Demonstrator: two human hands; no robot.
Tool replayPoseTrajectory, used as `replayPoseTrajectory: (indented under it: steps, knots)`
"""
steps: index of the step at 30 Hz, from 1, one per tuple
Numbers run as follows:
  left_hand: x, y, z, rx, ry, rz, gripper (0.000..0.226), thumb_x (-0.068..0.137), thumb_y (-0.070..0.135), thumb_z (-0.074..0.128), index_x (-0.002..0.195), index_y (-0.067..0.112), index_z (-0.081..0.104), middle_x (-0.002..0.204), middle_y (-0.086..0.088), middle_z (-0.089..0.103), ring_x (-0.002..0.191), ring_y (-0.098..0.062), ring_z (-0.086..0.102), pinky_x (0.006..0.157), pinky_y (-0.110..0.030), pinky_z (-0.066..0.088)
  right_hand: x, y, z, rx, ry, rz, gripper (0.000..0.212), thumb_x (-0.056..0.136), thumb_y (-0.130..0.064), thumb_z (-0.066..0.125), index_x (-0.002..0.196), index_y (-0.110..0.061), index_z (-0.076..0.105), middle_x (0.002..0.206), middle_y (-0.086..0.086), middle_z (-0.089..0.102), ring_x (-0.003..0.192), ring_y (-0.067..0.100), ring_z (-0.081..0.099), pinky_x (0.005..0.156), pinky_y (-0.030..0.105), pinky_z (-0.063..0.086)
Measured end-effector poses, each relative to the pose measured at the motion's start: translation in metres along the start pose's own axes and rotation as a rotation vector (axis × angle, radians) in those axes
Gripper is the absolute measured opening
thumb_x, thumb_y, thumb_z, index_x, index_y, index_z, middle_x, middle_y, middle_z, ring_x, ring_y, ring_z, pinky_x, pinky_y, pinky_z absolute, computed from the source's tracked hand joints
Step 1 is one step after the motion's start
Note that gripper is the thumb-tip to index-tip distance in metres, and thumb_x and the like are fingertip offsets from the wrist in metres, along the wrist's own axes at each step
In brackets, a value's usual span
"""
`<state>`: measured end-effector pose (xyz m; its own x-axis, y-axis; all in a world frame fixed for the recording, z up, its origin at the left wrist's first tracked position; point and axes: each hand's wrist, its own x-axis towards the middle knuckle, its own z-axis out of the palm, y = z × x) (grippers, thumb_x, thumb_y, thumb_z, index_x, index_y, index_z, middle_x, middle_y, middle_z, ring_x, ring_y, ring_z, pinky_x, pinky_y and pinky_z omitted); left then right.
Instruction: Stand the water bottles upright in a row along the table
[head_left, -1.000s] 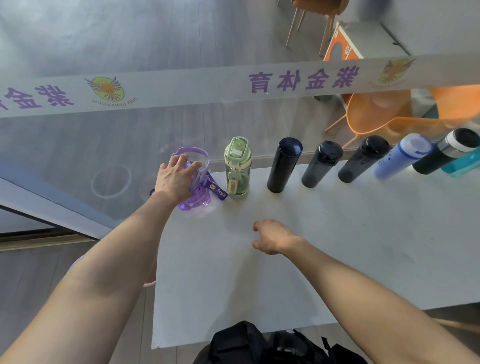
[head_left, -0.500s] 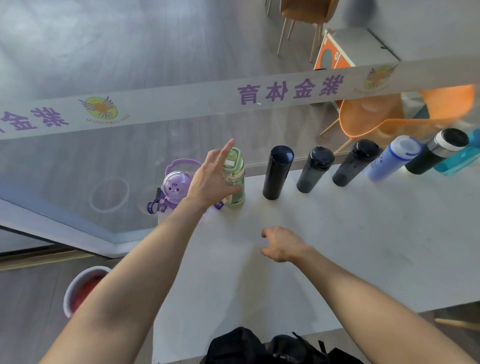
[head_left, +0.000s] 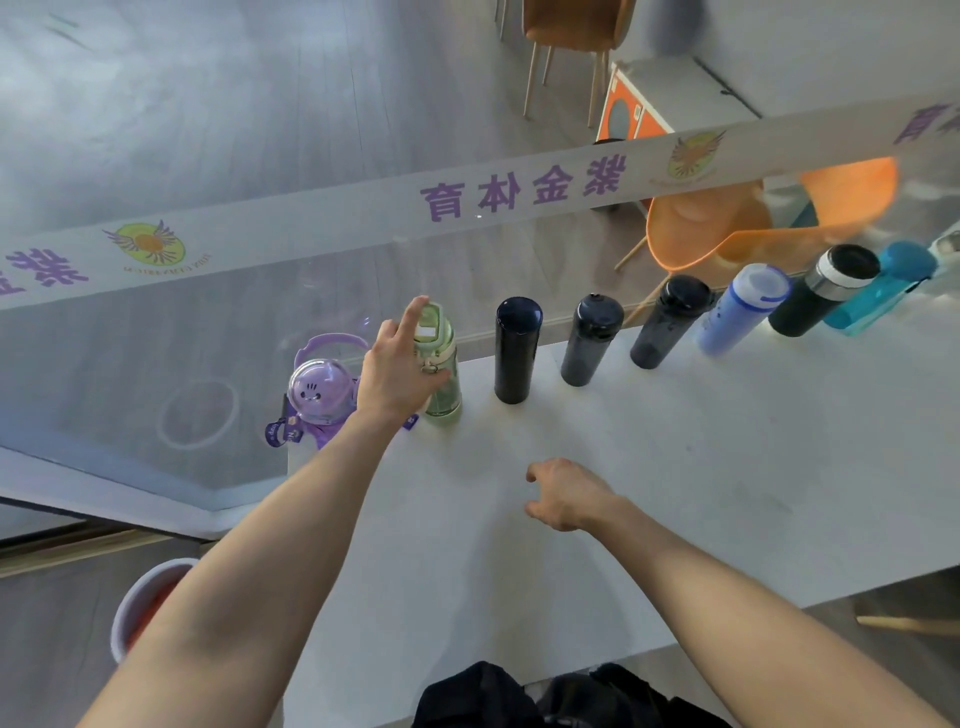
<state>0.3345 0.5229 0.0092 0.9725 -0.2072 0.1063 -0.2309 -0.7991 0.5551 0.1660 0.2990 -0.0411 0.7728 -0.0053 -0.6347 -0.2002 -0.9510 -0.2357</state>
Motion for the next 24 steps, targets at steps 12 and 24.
replayPoseTrajectory:
  steps: [12, 24]
  knots:
    - [-0.009, 0.03, 0.02, 0.034, 0.086, -0.182, 0.099, 0.077, 0.026, 0.093, 0.153, 0.043, 0.033, 0.118, -0.008, 0.053, 0.096, -0.033, 0.062, 0.084, -0.049, 0.059, -0.012, 0.06, -0.018, -0.098, -0.057, -0.095, 0.056, 0.103, -0.041, 0.061, 0.153, -0.019, 0.051, 0.15, 0.006, 0.058, 0.132, 0.029, 0.059, 0.107, 0.04, 0.05]
    - [-0.018, 0.039, 0.0, -0.023, -0.012, -0.293, 0.133, 0.073, 0.028, 0.097, 0.165, 0.051, 0.004, 0.144, -0.008, 0.044, 0.115, -0.034, 0.059, 0.093, -0.053, 0.056, -0.025, 0.104, -0.03, -0.05, -0.049, -0.093, 0.059, 0.102, -0.045, 0.062, 0.155, -0.021, 0.05, 0.152, 0.004, 0.056, 0.134, 0.028, 0.059, 0.109, 0.039, 0.049]
